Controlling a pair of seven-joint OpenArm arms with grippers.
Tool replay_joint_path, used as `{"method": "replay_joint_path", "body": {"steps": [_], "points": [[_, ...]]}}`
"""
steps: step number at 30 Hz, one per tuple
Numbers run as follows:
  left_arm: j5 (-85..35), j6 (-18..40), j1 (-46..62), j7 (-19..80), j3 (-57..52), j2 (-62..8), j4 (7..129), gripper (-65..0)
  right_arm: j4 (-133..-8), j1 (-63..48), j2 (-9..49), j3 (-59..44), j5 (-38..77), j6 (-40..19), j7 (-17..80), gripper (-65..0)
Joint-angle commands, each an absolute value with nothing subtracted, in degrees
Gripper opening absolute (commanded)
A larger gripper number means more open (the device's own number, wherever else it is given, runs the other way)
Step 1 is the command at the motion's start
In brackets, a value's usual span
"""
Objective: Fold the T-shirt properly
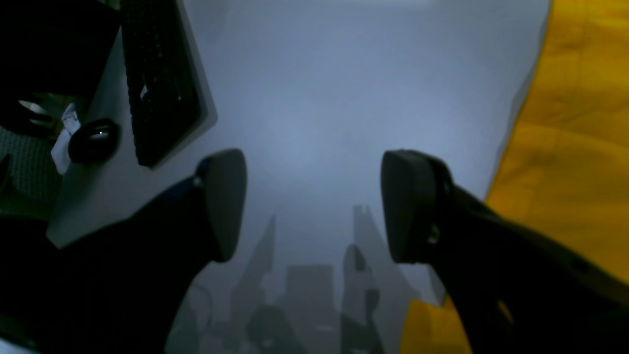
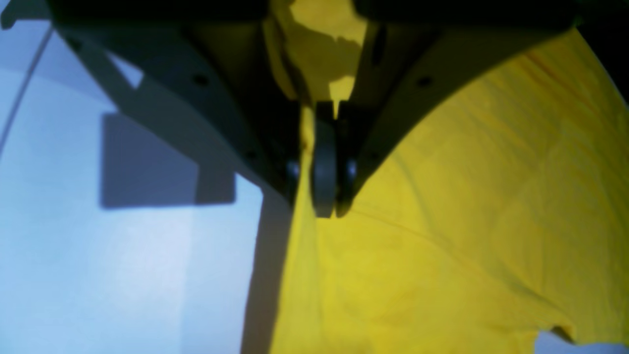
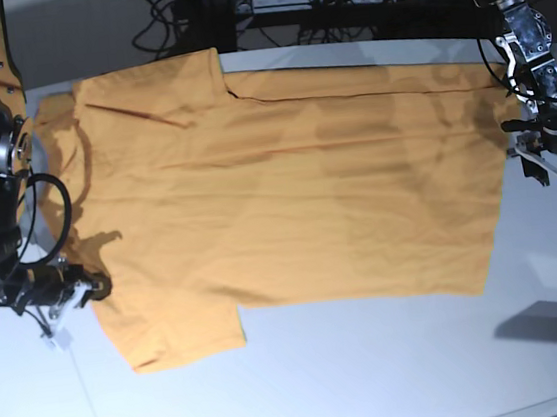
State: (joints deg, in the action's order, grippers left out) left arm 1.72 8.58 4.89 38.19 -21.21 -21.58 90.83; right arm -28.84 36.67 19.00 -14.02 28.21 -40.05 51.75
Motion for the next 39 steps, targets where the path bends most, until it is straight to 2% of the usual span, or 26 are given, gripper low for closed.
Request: {"method": "replay_joint_path", "body": {"steps": [1,7,14,18,22,25,30,39], "points": [[2.2,8.0,4.1,37.2,-21.5,-22.8,91.6,-22.5,-29.1,37.8,19.5,-14.0,27.1,-40.0,53.3,-65.0],[1.7,8.0,3.6,37.3,-21.4,-22.7,91.6,-22.3,-29.1,37.8,19.4,-14.0,27.1,-40.0,53.3,-64.7],[-11.9,8.1,-2.6,41.5,-21.4,-25.4,83.0,-22.2,-29.1,37.7,19.4,-14.0,27.1,-40.0,53.3,-64.7],[-17.5,11.8,-7.4,43.5,-21.4,-26.4,77.8,-20.2,-29.2,37.0,19.4,-14.0,27.1,-40.0,53.2,-64.7],[-18.6,14.0,-11.0,43.8,-21.5,-26.9,74.7,-17.0,-29.2,36.9,19.5,-14.0,27.1,-40.0,53.2,-64.7],[-18.6,16.6,-15.2,43.8,-21.4,-27.6,70.6,-17.0,-29.2,36.7,19.5,-14.0,27.1,-40.0,53.1,-64.7],[-18.6,22.6,-25.5,45.1,-21.4,-28.2,56.8,-16.8,-29.3,36.6,19.5,-14.0,27.1,-40.0,52.9,-64.7],[-18.6,27.8,-39.1,45.1,-18.1,-28.7,39.0,-16.8,-29.3,36.6,19.5,-14.0,27.1,-40.0,52.9,-64.7]]}}
